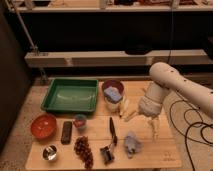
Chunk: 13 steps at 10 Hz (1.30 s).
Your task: Place towel in metal cup
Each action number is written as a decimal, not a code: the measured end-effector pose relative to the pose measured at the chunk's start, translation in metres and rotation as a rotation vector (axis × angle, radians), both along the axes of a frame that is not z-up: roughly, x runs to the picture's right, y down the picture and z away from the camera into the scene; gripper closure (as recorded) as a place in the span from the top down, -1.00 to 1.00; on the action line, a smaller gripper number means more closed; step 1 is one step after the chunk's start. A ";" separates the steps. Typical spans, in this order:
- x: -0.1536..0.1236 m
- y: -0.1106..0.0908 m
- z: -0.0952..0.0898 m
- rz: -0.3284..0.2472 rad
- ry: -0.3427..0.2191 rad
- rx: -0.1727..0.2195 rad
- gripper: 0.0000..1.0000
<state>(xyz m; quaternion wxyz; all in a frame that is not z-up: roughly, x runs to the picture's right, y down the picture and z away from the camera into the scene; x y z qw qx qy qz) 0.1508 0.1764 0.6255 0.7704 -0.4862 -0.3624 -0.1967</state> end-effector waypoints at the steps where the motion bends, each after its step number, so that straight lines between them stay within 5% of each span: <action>1: 0.000 0.000 0.000 0.000 0.000 0.001 0.60; 8: -0.001 0.066 0.076 -0.001 0.000 0.006 0.60; 11: 0.001 0.078 0.074 0.008 0.007 0.037 0.60; 13: 0.004 0.074 0.054 0.039 -0.002 0.103 0.60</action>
